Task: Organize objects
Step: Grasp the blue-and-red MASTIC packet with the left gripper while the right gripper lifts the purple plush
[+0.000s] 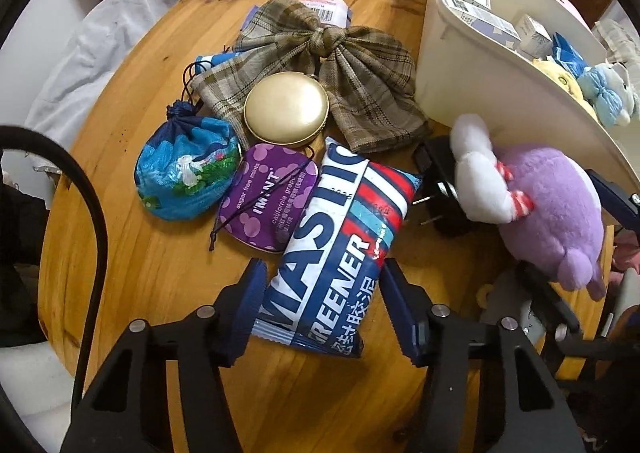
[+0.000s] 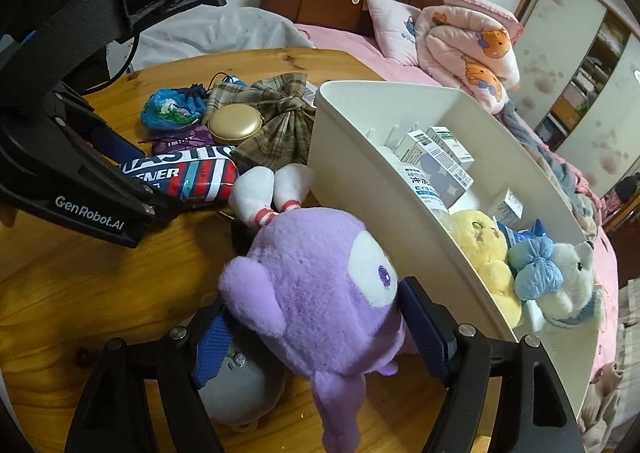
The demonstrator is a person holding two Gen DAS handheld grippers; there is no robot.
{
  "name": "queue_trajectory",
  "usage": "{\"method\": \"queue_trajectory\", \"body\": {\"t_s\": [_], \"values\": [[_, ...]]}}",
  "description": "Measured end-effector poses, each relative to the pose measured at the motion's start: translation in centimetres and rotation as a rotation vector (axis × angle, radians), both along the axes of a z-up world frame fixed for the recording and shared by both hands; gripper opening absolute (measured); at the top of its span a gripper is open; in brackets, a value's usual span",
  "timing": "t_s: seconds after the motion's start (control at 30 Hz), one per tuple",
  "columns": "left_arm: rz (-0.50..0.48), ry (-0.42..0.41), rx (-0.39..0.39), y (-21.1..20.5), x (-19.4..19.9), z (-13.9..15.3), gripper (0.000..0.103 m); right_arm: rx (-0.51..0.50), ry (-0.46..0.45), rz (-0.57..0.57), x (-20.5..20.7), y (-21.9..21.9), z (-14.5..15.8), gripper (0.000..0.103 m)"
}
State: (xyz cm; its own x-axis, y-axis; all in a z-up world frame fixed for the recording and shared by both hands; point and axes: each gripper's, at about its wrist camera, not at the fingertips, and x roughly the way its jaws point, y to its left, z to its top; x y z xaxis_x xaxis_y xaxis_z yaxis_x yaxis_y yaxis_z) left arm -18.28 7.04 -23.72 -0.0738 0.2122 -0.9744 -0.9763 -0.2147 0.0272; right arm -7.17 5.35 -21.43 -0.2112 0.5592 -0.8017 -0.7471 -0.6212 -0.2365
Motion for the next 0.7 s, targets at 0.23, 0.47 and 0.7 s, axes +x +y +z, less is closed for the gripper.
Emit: {"method": "queue_trajectory", "body": {"t_s": [0.23, 0.47, 0.7], "values": [[0.016, 0.013, 0.014, -0.2, 1.3, 0.8, 0.05, 0.005, 0.02, 0.014, 0.3, -0.2, 0.2, 0.058], [0.105, -0.019, 0.069, -2.0, 1.6, 4.2, 0.048, -0.048, 0.074, 0.059, 1.1, -0.4, 1.7, 0.054], [0.211, -0.04, 0.175, -5.8, -0.4, 10.3, 0.048, -0.033, 0.179, 0.166, 2.4, -2.6, 6.3, 0.054]]}}
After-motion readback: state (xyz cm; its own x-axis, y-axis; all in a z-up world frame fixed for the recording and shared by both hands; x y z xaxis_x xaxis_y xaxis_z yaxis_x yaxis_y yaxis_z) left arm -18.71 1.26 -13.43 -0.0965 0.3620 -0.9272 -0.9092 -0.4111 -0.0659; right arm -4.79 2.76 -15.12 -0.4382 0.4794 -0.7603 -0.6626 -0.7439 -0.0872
